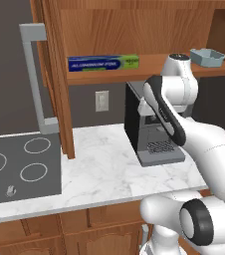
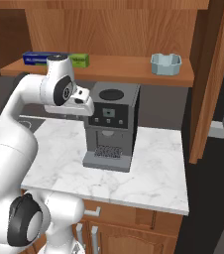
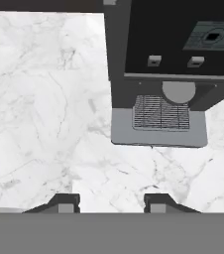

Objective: Retrieve the tupperware and aluminum foil from the cabinet and place them on the dining counter near the plate with squash and sweet potato to prepare for storing leftovers.

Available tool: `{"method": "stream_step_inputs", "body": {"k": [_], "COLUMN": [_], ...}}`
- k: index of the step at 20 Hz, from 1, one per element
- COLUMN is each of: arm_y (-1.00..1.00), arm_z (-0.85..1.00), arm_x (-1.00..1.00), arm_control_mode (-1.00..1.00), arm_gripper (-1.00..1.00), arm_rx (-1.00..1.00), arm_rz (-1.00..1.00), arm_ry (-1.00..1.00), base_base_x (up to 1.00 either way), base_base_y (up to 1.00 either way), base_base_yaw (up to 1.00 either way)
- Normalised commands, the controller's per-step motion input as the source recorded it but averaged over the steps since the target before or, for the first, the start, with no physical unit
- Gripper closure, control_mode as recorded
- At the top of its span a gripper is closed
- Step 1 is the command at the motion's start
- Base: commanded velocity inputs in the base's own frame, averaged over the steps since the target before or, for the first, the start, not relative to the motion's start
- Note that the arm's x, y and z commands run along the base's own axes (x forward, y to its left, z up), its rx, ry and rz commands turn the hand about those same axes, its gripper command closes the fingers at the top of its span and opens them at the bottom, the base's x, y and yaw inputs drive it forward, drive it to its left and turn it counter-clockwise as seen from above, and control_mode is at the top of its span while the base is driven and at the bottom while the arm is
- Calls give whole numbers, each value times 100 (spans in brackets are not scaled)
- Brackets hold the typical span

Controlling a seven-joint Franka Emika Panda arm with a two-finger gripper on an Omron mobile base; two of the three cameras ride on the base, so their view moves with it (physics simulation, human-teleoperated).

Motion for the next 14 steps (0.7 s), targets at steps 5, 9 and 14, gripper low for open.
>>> {"method": "stream_step_inputs", "body": {"k": [5, 9, 14], "arm_y": [-8, -6, 0], "arm_z": [11, 43, 56], "arm_x": [0, 0, 0], "arm_control_mode": [-100, -100, -100], "arm_gripper": [-100, -100, -100], "arm_rx": [3, 9, 14], "arm_rz": [3, 0, -6], "arm_ry": [-7, -19, -11], "base_base_x": [0, 0, 0], "base_base_y": [0, 0, 0], "base_base_yaw": [0, 0, 0]}}
